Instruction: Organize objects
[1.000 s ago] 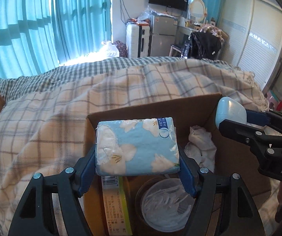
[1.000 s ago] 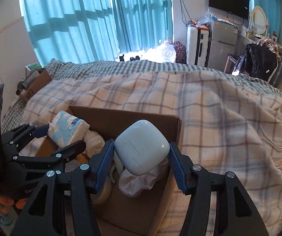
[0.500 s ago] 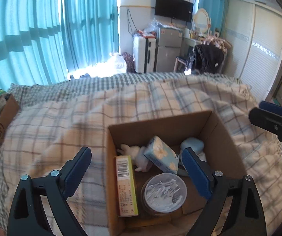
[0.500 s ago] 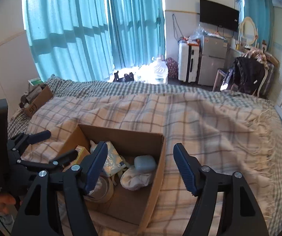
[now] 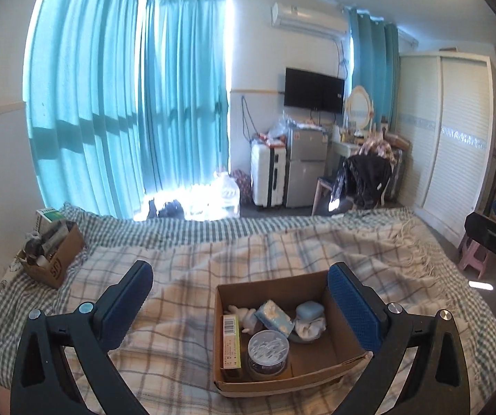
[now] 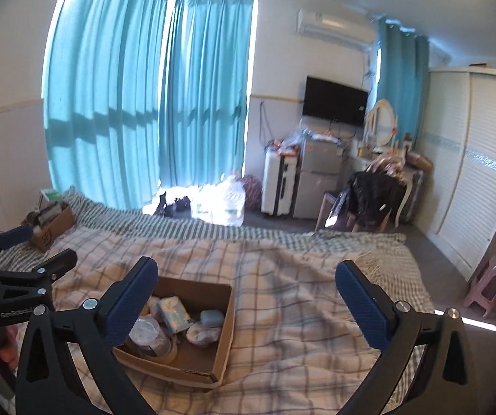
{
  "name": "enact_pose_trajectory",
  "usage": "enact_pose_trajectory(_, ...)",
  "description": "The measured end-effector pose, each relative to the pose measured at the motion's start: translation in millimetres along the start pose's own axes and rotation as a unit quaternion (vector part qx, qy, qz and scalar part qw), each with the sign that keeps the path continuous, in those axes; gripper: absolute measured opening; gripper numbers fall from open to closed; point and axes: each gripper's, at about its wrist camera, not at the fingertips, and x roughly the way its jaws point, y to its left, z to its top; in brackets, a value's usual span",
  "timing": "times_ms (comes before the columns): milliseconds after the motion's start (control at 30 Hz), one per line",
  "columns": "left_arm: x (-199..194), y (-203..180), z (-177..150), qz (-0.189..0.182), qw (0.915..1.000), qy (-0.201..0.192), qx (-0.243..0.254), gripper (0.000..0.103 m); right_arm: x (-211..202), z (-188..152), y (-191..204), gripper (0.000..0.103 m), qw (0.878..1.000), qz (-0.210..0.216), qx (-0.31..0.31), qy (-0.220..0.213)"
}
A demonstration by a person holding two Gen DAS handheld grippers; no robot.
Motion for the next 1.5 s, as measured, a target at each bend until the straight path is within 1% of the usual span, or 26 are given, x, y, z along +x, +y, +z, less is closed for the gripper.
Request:
enact_pose_trajectory(67,-11,4,-8,0.004,0.9997,-0.018,-0.015,0.103,-12,-4,0,0.103,1.0,-0.001,0.004,-0.01)
enact_pose_trajectory(200,-15,10,-31,0.0,0.9992,-0.022,-0.034,0.103,-21,-24,1,0.103,1.0,0.001,0.016,-0.012)
enact_pose_trajectory(267,-11,11,-44,0.009,0.9993,-0.024,-0.027,0.103,-21,-39,3,0.103,1.0,-0.002,0.018,-0.02)
enact_pose_trajectory(333,-7,13,-59,0.027,0.9991,-0.024,-0.022,0.103,-18,-56,7,0.103,0.999,-0.008,0.018,-0.036)
enact_pose_trajectory(433,-5,11,-83,0.043,0.9985,-0.028,-0.018,0.103,-4,-84,14,0.103,0.999,-0.011,0.012,-0.038)
enact_pose_trajectory(533,-10,6,-110,0.059,0.9965,-0.06,-0.007,0.103,9,-114,23,0.103,0.999,-0.012,0.009,-0.039)
enact_pose_trajectory(567,-12,5,-119,0.059,0.9959,-0.068,-0.008,0.103,11,-123,26,0.103,0.999,-0.01,0.01,-0.041)
enact_pose_trajectory(600,-11,6,-126,0.051,0.9963,-0.068,-0.011,0.103,13,-133,28,0.103,0.999,-0.008,0.007,-0.042)
enact_pose_trajectory(633,-10,6,-134,0.044,0.9968,-0.065,-0.012,0.103,16,-143,30,0.103,0.999,-0.009,0.005,-0.041)
enact_pose_trajectory(700,-7,5,-144,0.04,0.9974,-0.059,-0.01,0.103,20,-155,34,0.103,0.999,-0.008,0.004,-0.036)
enact_pose_trajectory(767,-1,3,-150,0.047,0.9979,-0.045,-0.003,0.103,23,-158,34,0.103,1.0,-0.008,0.005,-0.027)
enact_pose_trajectory(833,2,2,-153,0.053,0.9979,-0.039,0.001,0.103,23,-157,33,0.103,1.0,-0.006,0.009,-0.027)
enact_pose_trajectory(1033,-8,12,-153,0.048,0.997,-0.054,-0.026,0.103,20,-160,34,0.103,1.0,-0.007,0.003,-0.03)
enact_pose_trajectory(1267,-8,20,-153,0.041,0.9967,-0.049,-0.05,0.103,16,-162,42,0.103,0.999,-0.004,-0.016,-0.039)
enact_pose_trajectory(1500,-7,13,-155,0.036,0.9976,-0.047,-0.036,0.103,18,-162,42,0.103,0.999,-0.004,-0.016,-0.035)
